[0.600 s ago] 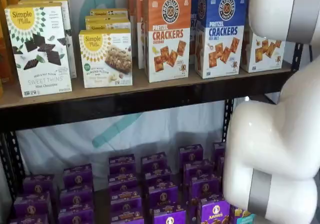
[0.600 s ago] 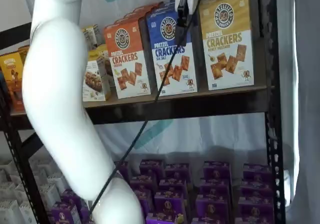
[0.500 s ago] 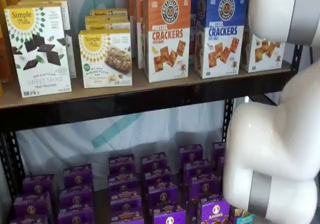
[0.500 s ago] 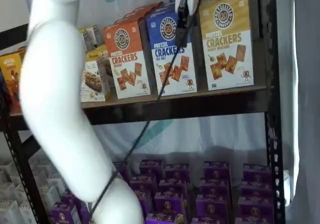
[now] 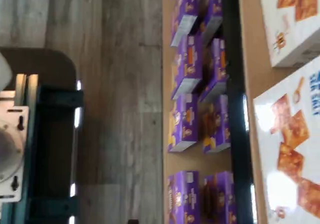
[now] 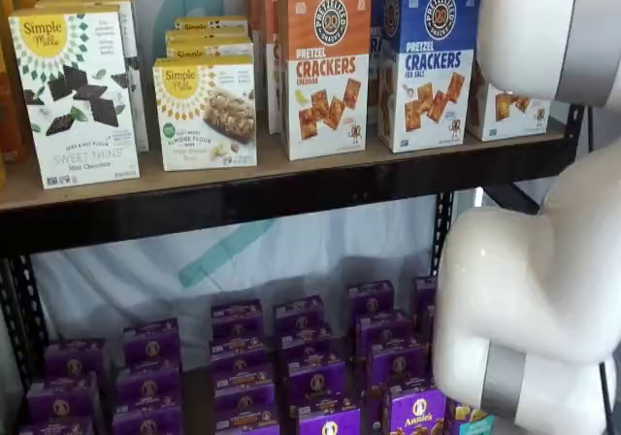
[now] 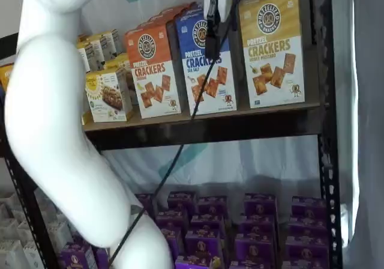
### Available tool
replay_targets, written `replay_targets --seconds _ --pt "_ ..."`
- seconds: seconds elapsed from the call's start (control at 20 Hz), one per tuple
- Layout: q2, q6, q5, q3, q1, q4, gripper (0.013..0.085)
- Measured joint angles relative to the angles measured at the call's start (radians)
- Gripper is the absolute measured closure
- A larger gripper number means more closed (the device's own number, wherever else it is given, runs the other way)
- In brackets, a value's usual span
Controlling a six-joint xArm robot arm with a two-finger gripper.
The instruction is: Retrieve the yellow and white box located on the top shelf, the sixth one from the left
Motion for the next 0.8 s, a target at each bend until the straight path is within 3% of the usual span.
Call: replay_targets --seconds 0.55,0.8 --pt "-0.013 -0.016 -0.11 0.015 -0.118 0.221 0.013" --pt "0.033 -0.008 -0.141 -0.038 -0.133 0.271 0.013"
